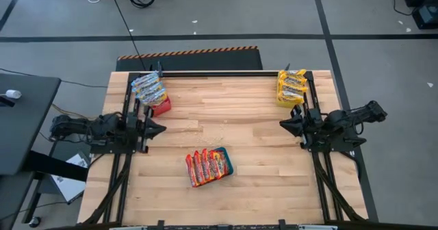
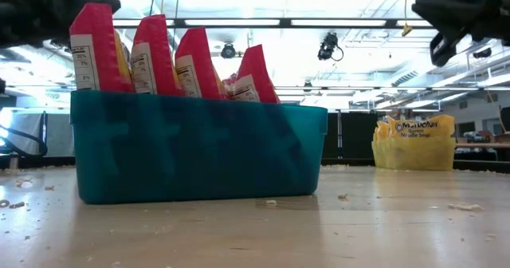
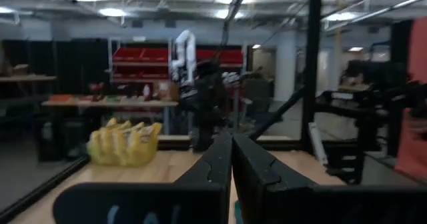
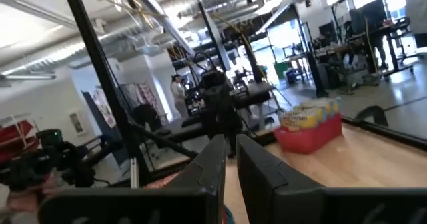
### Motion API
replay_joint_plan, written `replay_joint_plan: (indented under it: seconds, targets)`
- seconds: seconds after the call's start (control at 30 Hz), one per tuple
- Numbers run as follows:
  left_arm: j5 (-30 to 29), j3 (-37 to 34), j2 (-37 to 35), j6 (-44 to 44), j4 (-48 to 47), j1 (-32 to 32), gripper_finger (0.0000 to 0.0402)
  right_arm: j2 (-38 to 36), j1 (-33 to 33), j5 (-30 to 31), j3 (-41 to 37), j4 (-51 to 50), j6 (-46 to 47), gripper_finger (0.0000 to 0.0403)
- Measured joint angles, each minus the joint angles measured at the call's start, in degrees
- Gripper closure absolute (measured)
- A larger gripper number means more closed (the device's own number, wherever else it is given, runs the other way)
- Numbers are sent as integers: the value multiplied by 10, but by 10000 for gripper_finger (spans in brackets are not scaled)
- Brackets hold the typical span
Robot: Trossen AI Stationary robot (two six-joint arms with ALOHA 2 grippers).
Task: Sort Maruchan noodles
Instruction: Return to Home Position
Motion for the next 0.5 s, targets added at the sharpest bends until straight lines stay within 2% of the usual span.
replay_joint_plan:
  seconds: [0.07,0.3,0.5]
  targets:
    - [1,-17,-2,-3,19,-13,383,0,0,0,-9,0,1,357]
    - [1,-14,-9,-8,-18,-24,383,0,12,3,-26,-1,4,357]
    - [-2,49,-21,-25,-138,-24,383,0,34,40,16,-29,-10,357]
